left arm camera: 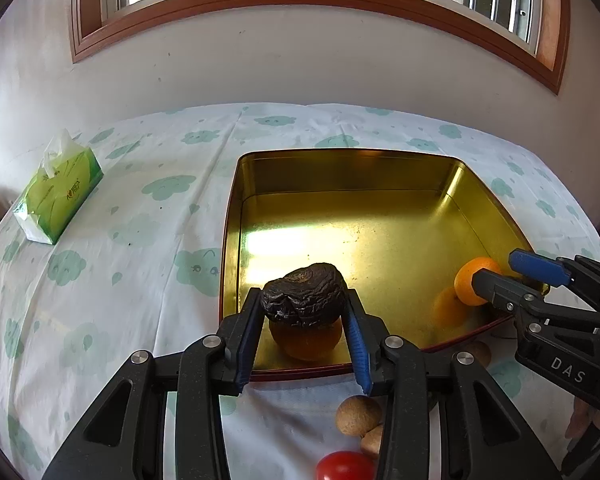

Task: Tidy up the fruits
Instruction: 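Lower the orange into the tin and open the right tool, then open the left tool to drop the dried plum into the tin, then withdraw both tools from the tin toward the remaining fruits, then grasp the dark plum with the right tool while the left tool grasps the red tomato, then lift the dark plum and red tomato off the cloth with both tools, then carry the tomato and dark plum over the red tin with both tools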

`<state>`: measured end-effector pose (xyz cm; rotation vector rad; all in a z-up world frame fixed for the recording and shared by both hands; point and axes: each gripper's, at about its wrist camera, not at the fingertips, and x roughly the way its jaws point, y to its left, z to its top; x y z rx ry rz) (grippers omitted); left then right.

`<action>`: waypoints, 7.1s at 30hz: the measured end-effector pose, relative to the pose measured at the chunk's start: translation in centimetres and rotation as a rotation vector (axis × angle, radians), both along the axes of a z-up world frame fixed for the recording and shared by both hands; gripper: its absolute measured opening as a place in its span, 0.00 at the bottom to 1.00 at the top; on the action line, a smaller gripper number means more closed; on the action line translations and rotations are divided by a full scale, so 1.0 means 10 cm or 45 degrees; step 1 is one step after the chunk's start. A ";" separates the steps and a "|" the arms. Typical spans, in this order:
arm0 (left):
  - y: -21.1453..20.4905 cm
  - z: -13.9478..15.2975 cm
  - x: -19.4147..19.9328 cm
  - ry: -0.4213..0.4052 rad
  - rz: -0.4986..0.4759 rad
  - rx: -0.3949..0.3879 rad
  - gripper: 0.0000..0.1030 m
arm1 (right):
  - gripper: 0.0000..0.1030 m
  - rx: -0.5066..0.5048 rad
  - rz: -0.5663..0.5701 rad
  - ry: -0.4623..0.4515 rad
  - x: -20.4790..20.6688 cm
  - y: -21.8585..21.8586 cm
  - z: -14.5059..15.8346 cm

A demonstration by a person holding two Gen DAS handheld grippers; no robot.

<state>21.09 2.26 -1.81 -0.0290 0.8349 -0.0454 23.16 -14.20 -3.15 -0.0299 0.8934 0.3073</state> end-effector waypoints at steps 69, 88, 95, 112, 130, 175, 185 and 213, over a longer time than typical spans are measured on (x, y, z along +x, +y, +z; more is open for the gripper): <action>-0.01 -0.34 -1.48 -0.031 -0.010 0.021 0.40 | 0.48 0.021 -0.134 0.070 -1.30 -0.61 -0.27; -0.02 -0.31 -1.31 0.034 0.013 -0.021 0.40 | 0.47 -0.050 -0.102 0.044 -0.85 -0.55 -0.33; -0.04 -0.31 -1.26 0.049 0.008 -0.014 0.40 | 0.42 -0.059 -0.094 0.038 -0.66 -0.53 -0.33; -0.10 -0.29 -1.19 0.057 -0.032 -0.020 0.40 | 0.24 -0.049 -0.082 0.032 -0.66 -0.53 -0.33; -0.15 -0.29 -0.93 0.066 -0.025 -0.032 0.40 | 0.24 -0.034 -0.106 0.036 -0.81 -0.63 -0.33; -0.10 -0.24 -0.98 0.023 -0.019 -0.070 0.31 | 0.24 -0.031 -0.134 0.041 -0.86 -0.65 -0.28; -0.06 -0.13 -1.00 0.002 -0.003 -0.090 0.31 | 0.24 -0.015 -0.117 0.010 -0.92 -0.60 -0.09; 0.09 0.43 -0.61 -0.161 -0.057 -0.151 0.31 | 0.24 0.041 -0.041 -0.095 -0.51 -0.32 0.43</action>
